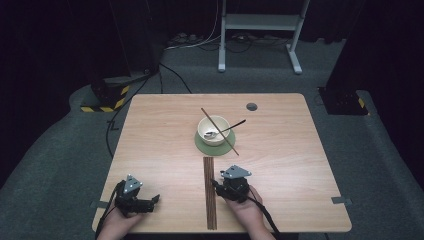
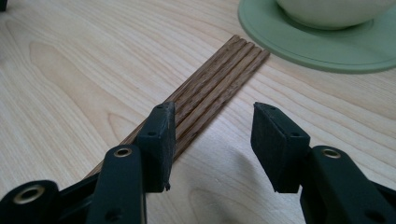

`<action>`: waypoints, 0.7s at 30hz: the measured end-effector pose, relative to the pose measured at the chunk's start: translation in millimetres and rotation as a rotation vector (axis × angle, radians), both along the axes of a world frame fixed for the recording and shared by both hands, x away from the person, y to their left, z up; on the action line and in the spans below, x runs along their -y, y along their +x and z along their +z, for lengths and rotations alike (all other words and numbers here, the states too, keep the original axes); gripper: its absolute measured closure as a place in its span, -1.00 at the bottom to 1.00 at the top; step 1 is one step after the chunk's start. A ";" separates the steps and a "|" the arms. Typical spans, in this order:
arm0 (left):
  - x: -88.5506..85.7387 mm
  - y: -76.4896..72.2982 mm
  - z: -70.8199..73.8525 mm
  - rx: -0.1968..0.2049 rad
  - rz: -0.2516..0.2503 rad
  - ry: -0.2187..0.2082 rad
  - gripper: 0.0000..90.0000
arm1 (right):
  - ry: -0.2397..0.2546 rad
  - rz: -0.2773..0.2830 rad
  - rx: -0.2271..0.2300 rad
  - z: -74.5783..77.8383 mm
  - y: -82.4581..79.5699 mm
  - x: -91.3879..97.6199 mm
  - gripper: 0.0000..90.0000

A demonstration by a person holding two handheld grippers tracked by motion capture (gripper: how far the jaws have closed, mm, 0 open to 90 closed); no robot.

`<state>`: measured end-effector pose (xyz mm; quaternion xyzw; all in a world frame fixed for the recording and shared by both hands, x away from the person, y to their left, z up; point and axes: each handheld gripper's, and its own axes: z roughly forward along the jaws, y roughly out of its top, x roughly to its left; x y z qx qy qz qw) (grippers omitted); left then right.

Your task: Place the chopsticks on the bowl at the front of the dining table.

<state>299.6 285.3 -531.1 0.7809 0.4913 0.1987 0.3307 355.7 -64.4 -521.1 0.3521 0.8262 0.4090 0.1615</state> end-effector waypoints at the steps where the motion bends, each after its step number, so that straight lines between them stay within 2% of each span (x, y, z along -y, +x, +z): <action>1: 0.0 0.0 0.0 0.000 0.000 0.000 -0.98 | -0.006 0.002 0.002 -0.2 -0.7 -1.0 0.11; 14: 0.0 0.0 0.0 0.000 -0.001 0.000 -0.98 | -0.053 0.021 -0.008 -1.5 -0.7 -6.0 0.10; 21: 0.1 0.9 -0.2 0.000 -0.011 -0.003 -0.98 | -0.046 0.001 -0.035 -1.8 0.8 -5.3 0.10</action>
